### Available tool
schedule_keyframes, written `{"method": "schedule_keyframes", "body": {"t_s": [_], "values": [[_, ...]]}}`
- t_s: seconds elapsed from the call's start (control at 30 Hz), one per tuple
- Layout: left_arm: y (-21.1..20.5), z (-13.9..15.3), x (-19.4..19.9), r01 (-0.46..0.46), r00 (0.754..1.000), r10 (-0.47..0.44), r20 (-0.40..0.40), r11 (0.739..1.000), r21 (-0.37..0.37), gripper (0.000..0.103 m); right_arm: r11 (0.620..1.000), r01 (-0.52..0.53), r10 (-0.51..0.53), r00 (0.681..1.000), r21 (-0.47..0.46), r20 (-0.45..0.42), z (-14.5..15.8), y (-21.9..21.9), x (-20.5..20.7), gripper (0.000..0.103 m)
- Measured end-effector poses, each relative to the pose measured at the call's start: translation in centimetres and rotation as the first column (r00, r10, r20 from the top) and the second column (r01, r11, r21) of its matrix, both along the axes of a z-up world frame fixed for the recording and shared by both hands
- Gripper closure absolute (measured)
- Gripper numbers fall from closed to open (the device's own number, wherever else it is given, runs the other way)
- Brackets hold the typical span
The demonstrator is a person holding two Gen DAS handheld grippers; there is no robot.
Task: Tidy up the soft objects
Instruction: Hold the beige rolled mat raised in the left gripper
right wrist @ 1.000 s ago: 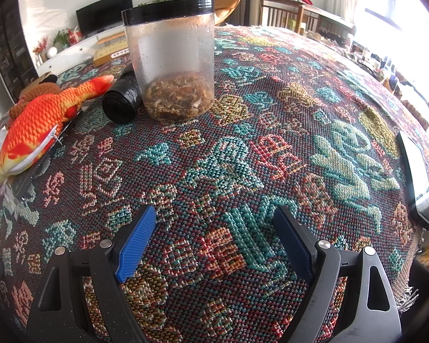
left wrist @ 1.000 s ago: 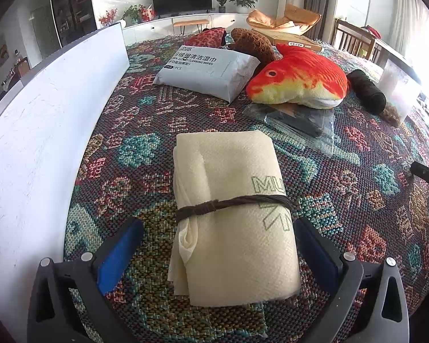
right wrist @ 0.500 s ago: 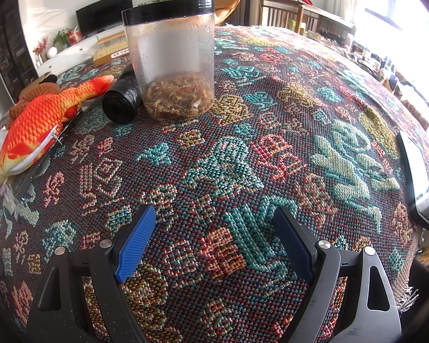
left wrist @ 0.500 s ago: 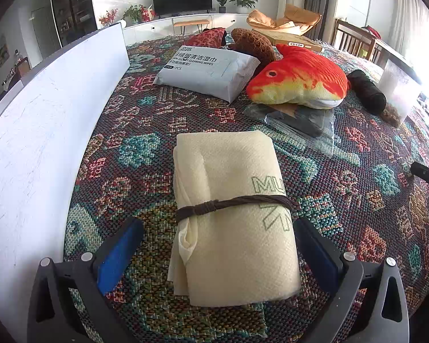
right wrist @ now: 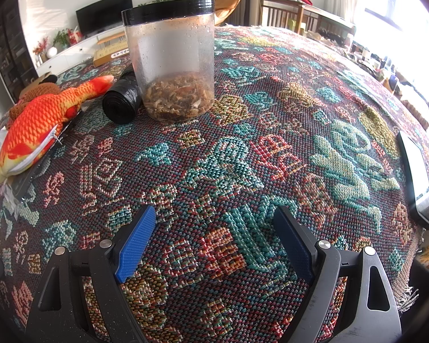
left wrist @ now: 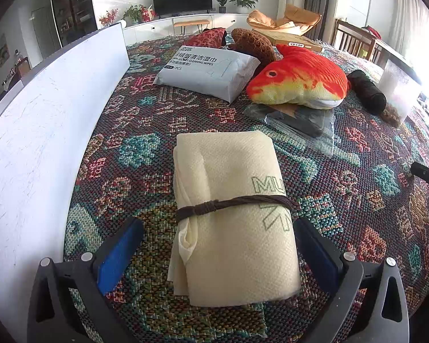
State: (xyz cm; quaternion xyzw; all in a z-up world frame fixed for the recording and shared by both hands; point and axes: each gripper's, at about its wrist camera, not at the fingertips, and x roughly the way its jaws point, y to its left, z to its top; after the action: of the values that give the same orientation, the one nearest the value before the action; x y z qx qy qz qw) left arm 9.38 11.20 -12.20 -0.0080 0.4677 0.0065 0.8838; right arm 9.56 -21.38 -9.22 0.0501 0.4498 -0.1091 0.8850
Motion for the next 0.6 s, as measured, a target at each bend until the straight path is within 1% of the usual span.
{"method": "schedule_keyframes", "body": {"t_s": [0.6], "values": [[0.01, -0.01, -0.01, 0.0, 1.0, 0.0, 0.001, 1.0, 0.0, 0.0, 1.0, -0.001, 0.001, 1.0, -0.001, 0.001, -0.06, 0.02, -0.12, 0.016]]}}
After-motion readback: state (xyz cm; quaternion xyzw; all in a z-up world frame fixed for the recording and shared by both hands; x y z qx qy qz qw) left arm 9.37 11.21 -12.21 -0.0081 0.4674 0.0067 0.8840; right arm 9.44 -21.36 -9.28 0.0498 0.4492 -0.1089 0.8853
